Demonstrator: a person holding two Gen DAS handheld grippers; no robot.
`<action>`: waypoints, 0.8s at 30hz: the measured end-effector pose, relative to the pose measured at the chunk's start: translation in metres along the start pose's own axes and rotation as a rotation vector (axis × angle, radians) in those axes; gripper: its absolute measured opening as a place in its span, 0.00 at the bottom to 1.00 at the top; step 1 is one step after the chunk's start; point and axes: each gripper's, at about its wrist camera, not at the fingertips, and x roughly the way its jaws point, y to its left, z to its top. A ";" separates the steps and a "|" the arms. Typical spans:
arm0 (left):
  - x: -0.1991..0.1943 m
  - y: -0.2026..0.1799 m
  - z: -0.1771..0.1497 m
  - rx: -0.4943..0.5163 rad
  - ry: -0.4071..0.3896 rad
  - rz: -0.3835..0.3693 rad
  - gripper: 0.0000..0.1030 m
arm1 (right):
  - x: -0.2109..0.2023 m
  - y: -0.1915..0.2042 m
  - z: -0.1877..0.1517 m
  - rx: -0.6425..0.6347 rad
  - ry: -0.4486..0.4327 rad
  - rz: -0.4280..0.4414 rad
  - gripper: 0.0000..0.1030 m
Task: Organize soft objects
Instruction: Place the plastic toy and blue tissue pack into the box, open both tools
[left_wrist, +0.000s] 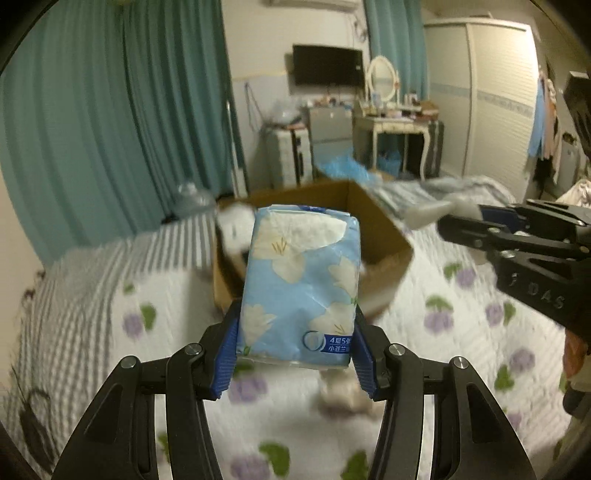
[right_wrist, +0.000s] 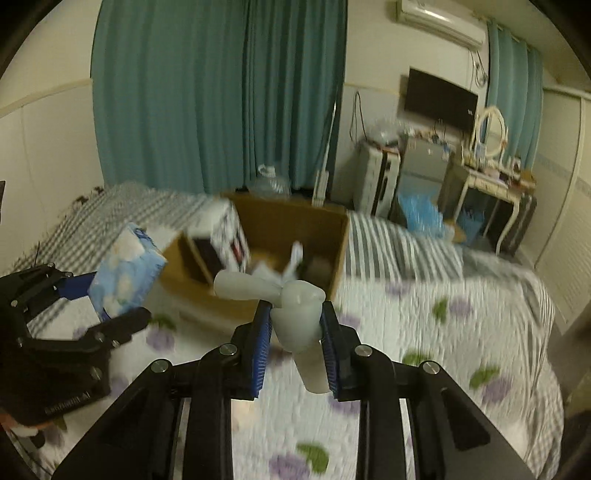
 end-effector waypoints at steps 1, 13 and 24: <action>0.003 0.001 0.008 0.001 -0.007 0.000 0.51 | 0.003 0.001 0.014 -0.009 -0.016 0.001 0.25; 0.107 0.015 0.059 -0.016 0.035 0.021 0.51 | 0.098 -0.003 0.090 0.035 -0.027 0.041 0.25; 0.120 0.005 0.052 0.014 0.054 0.055 0.59 | 0.148 -0.017 0.080 0.100 -0.010 0.026 0.39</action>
